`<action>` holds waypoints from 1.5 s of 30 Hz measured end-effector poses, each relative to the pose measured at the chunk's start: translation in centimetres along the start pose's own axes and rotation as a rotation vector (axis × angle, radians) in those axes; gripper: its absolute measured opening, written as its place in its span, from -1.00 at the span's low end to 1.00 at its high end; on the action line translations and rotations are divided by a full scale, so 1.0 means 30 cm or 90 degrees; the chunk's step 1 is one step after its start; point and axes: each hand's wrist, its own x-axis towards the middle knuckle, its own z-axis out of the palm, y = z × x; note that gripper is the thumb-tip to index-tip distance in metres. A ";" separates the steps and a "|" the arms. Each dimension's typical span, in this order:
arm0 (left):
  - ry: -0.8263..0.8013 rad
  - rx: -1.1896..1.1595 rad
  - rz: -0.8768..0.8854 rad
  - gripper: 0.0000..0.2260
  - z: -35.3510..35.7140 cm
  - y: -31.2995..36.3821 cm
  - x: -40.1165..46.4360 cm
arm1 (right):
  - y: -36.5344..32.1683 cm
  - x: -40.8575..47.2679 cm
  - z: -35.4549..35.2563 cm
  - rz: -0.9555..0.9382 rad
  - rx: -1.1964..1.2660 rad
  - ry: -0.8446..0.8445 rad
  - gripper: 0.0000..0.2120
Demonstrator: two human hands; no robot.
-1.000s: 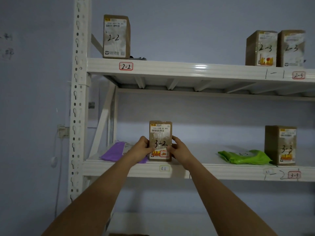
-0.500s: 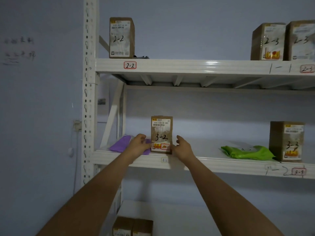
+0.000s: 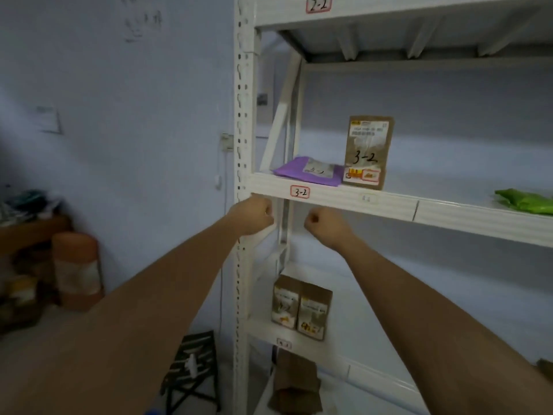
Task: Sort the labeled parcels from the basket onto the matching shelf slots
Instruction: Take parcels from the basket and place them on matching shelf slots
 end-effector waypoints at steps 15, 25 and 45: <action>-0.207 0.124 -0.367 -0.65 0.140 -1.017 -0.642 | -0.528 -0.008 1.041 -0.191 -0.073 -0.397 -0.71; -0.202 0.021 -0.596 -0.61 0.180 -1.563 -0.955 | -0.889 -0.066 1.646 -0.242 0.003 -0.566 -0.78; -0.234 -0.314 -0.954 -0.80 1.224 -1.918 -1.195 | -0.362 -0.204 2.651 -0.173 -0.133 -0.857 -0.89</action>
